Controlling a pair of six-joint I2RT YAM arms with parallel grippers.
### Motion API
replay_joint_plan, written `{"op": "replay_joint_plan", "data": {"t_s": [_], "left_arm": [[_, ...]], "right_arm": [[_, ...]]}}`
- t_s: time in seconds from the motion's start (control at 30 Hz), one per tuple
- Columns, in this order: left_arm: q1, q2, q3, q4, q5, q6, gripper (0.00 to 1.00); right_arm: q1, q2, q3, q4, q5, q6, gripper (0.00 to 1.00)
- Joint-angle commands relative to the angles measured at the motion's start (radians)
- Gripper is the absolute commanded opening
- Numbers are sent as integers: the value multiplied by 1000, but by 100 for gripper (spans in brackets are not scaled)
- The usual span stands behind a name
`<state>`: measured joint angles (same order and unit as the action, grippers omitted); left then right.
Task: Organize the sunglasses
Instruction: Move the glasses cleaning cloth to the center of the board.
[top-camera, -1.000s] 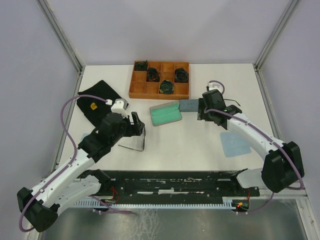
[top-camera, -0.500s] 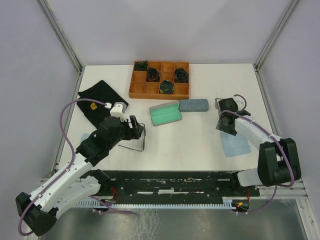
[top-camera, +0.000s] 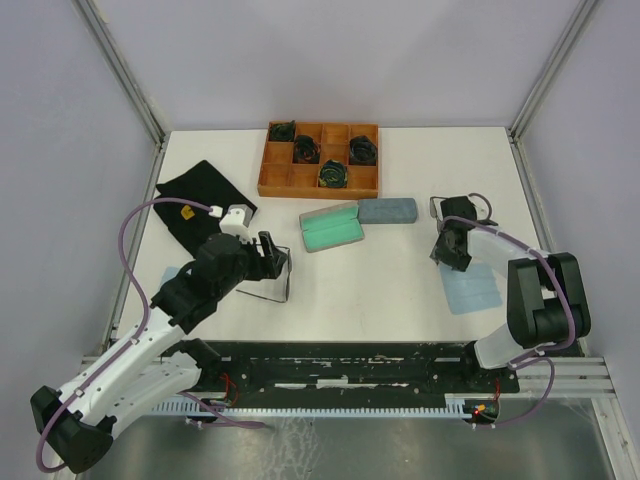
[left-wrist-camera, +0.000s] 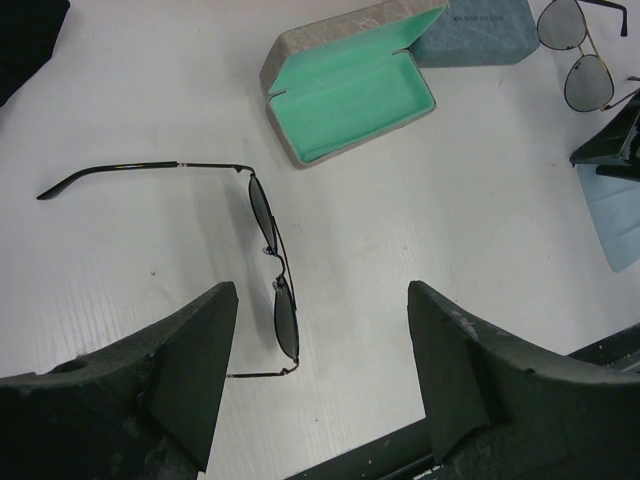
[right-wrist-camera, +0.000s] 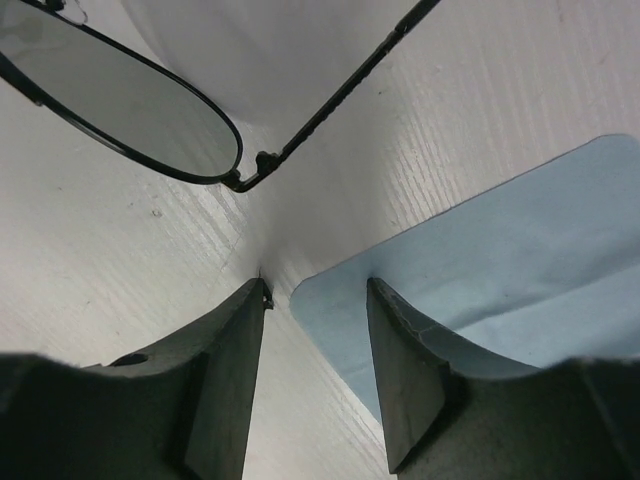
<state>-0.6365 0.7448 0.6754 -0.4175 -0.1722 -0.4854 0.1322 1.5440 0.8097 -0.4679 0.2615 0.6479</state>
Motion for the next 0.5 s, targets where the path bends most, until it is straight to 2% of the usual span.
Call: {"op": "replay_joint_plan", "data": {"t_s": [0.0,0.2,0.4,0.47], "left_arm": [[3,-6,6,39,17,-15,76],[3,-7,8,36,16,-12,74],[2,-14,7,33,23,-15,73],[3,-15,6,32,21,-18,73]], "right_arm": [[-16,32,-35,47,-51,15,53],[-21,54,-45,46,-85,6,41],[-21,55,-49,13,-145,-17,23],[-21,45,-57,9,-167,-21,13]]}}
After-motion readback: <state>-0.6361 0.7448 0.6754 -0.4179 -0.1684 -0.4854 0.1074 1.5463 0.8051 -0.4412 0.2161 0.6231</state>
